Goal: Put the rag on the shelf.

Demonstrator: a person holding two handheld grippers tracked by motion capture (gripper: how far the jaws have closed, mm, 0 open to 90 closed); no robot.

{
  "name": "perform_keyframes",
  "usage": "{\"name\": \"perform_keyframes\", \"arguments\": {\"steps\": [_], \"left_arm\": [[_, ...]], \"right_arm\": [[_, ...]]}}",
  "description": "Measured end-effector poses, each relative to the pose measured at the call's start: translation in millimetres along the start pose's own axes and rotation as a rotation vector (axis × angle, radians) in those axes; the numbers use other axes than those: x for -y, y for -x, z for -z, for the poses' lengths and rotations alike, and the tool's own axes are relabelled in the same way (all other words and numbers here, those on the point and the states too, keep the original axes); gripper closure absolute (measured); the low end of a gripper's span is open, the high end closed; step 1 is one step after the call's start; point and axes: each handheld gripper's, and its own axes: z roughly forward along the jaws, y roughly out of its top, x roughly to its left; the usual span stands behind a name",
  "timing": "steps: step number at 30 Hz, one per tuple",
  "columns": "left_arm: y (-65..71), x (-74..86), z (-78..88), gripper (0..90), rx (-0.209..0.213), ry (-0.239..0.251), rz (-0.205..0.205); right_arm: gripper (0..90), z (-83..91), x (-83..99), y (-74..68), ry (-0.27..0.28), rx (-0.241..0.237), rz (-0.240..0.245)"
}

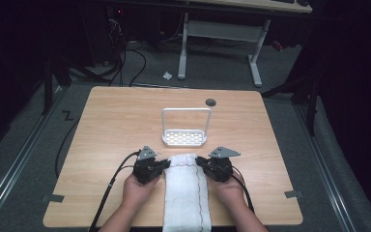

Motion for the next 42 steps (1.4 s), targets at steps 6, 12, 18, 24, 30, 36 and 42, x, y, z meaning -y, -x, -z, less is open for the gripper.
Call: {"name": "perform_keyframes", "arguments": {"steps": [6,12,18,24,30,36,42], "left_arm": [[10.8,-11.1,15.1,86.0,0.006,0.068,0.006],[23.7,-28.4,32.7,86.1,0.021,0.137,-0.034],[32.1,-45.7,42.2,86.1,0.025,0.173,-0.055],[34.1,-58.4,48.2,86.3,0.012,0.191,-0.053],[37.8,-74.7,59.6,86.4,0.008,0.231,-0.076],[40.5,-95.4,70.7,86.4,0.002,0.269,-0.100],[44.3,-115.2,81.7,86.5,-0.005,0.313,-0.120]], "right_arm": [[84.6,10.5,-6.0,-2.5,0.032,0.002,-0.002],[84.6,25.0,-15.8,-5.7,0.095,0.006,0.002],[84.5,36.5,-29.8,-8.6,0.134,0.025,0.035],[84.4,46.4,-44.9,-10.7,0.180,0.020,0.049],[84.4,55.4,-58.4,-11.6,0.230,0.024,0.059],[84.4,68.0,-77.6,-10.8,0.291,0.038,0.069],[84.4,78.6,-95.0,-11.4,0.338,0.047,0.086]]}}
